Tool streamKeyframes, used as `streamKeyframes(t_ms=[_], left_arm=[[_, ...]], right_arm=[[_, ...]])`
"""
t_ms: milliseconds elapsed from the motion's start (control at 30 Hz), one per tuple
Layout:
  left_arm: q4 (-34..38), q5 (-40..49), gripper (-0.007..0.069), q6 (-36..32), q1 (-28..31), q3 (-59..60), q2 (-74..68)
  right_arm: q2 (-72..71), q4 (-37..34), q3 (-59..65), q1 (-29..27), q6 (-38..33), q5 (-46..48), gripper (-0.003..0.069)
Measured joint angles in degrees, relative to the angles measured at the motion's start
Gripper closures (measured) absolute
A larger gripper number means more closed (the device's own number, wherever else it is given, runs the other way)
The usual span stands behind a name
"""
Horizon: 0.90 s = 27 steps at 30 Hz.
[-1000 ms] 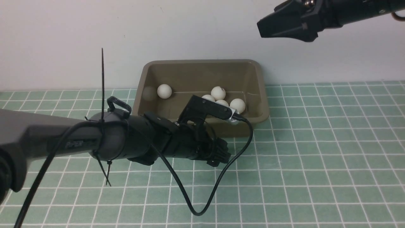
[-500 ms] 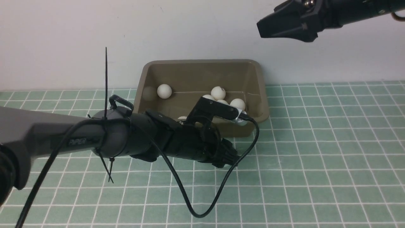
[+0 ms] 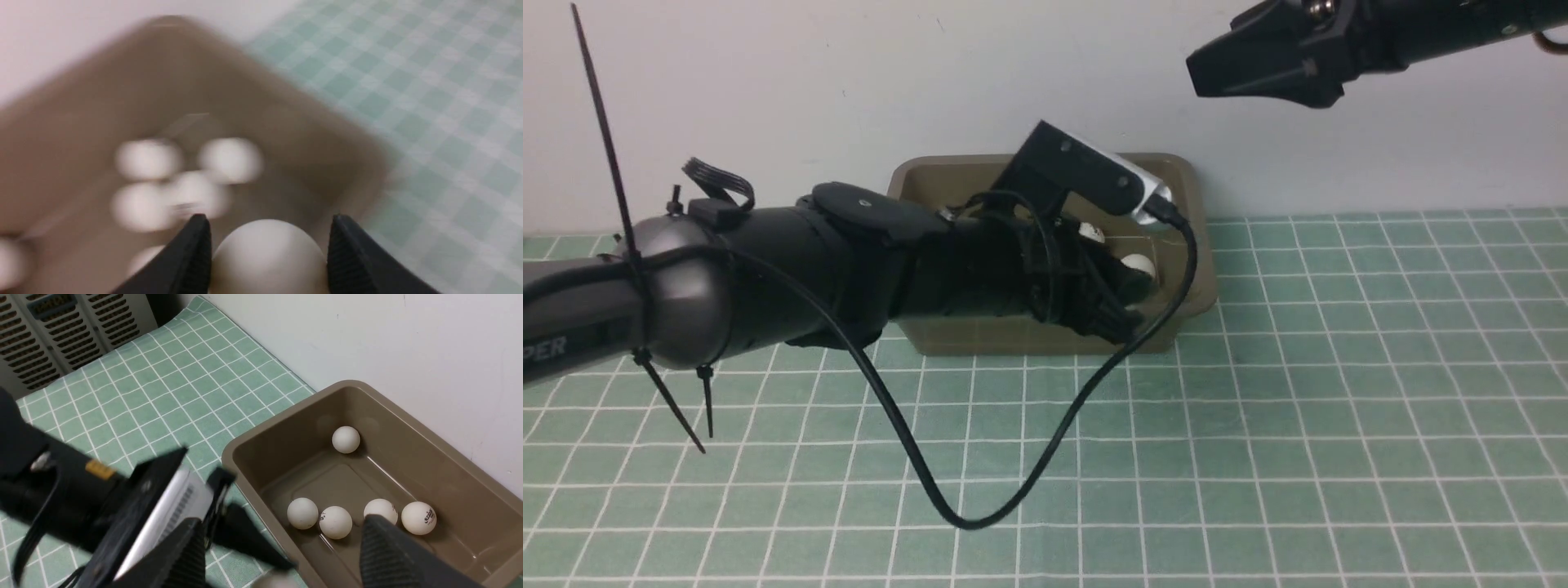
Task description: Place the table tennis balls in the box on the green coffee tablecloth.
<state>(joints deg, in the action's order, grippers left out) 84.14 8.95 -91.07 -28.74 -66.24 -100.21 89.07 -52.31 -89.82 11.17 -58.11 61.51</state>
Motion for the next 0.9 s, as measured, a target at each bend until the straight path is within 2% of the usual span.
streamKeyframes(t_ms=[167, 267, 367, 500, 600, 767, 900], left_arm=[[4.4, -9.4, 0.0300, -9.8, 5.6, -0.6, -2.3], [5.2, -7.9, 0.0300, -13.4, 9.4, -2.6, -5.5], [5.4, -4.5, 0.0283, -14.0, 12.1, -4.6, -7.9], [9.1, -3.0, 0.0143, -13.8, 13.9, -5.4, -8.0], [11.2, -2.9, 0.0099, -13.8, 13.9, -5.4, -6.1], [12.0, -2.4, 0.0083, -13.8, 13.7, -5.5, 0.6], [12.3, -2.2, 0.0083, -13.8, 13.7, -5.5, 5.2]], right_arm=[[0.0, -0.1, 0.0, 0.0, 0.0, 0.0, 0.0198], [0.0, -0.1, 0.0, 0.0, 0.0, -0.4, 0.0198], [0.0, -0.1, 0.0, 0.0, 0.0, -0.5, 0.0198], [0.0, -0.1, 0.0, 0.0, -0.1, -1.4, 0.0198], [-0.2, 0.5, 0.0, 0.0, -0.3, -3.0, 0.0198], [-1.7, 5.1, 0.0, 0.0, -0.4, -6.5, 0.0198], [-6.3, 14.8, 0.0, 0.0, 2.1, -9.2, 0.0198]])
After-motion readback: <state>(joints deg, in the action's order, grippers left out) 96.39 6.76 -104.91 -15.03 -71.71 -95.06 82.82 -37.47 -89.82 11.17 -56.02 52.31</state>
